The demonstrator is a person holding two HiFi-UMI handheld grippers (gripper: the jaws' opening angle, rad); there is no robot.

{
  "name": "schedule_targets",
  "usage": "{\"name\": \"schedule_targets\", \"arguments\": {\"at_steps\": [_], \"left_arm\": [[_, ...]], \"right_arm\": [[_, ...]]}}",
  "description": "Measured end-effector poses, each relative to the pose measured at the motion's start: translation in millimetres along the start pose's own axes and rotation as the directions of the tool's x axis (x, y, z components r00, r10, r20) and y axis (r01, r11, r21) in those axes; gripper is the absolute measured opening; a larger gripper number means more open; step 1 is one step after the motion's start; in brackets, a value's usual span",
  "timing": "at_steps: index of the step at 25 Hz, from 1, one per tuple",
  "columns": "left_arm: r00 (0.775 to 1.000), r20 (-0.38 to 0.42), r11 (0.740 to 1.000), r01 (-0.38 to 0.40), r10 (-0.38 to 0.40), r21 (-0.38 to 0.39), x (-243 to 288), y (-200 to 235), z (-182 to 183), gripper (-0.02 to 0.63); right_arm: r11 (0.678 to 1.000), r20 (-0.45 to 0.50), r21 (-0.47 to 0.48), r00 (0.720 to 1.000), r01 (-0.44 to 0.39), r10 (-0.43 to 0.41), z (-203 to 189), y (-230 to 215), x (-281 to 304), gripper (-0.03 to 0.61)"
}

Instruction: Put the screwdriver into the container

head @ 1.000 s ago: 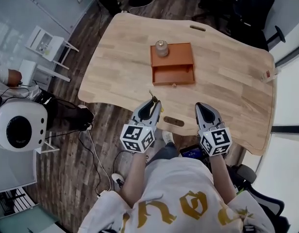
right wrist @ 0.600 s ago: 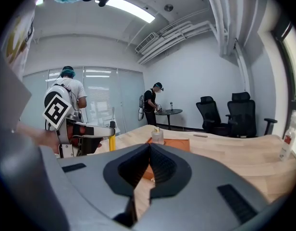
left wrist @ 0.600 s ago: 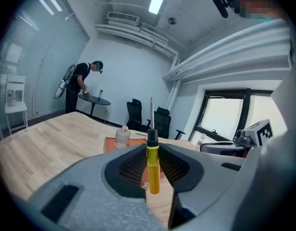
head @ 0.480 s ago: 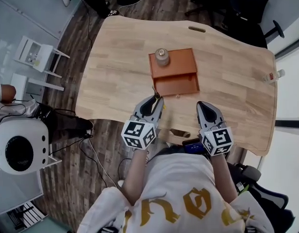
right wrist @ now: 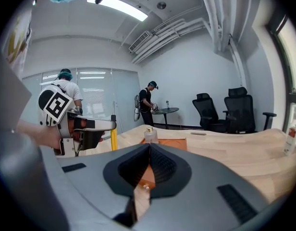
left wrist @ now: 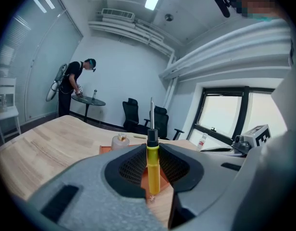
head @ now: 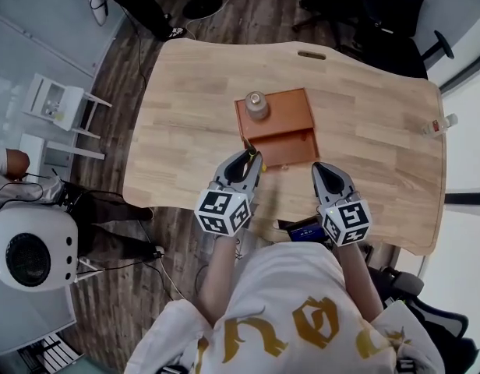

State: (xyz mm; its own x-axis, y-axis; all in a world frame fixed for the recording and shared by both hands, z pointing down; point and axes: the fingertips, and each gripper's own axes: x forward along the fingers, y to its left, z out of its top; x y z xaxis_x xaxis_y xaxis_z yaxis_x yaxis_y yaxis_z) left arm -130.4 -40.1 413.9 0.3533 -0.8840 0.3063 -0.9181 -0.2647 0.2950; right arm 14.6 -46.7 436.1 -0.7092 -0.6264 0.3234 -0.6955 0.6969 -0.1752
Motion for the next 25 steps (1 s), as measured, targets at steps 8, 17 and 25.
{"name": "schedule_targets", "arguments": {"at_steps": [8,17,25], "left_arm": [[0.999,-0.040,1.000,-0.014,0.014,0.001,14.2,11.0,-6.7,0.080],[0.998,-0.070,1.000,0.004,-0.002,0.020,25.4,3.9,-18.5,0.080],[0.993,-0.116,1.000,-0.001,0.001,0.001,26.8,12.6,-36.0,0.080]], "right_arm": [[1.000,-0.027,0.004,0.999,-0.019,0.019,-5.1,-11.7,16.7,0.011],[1.000,-0.048,0.026,0.999,-0.004,0.006,-16.6,-30.2,15.5,0.011],[0.998,-0.050,0.067,0.999,0.013,-0.010,-24.1,-35.4,14.9,0.011]]}}
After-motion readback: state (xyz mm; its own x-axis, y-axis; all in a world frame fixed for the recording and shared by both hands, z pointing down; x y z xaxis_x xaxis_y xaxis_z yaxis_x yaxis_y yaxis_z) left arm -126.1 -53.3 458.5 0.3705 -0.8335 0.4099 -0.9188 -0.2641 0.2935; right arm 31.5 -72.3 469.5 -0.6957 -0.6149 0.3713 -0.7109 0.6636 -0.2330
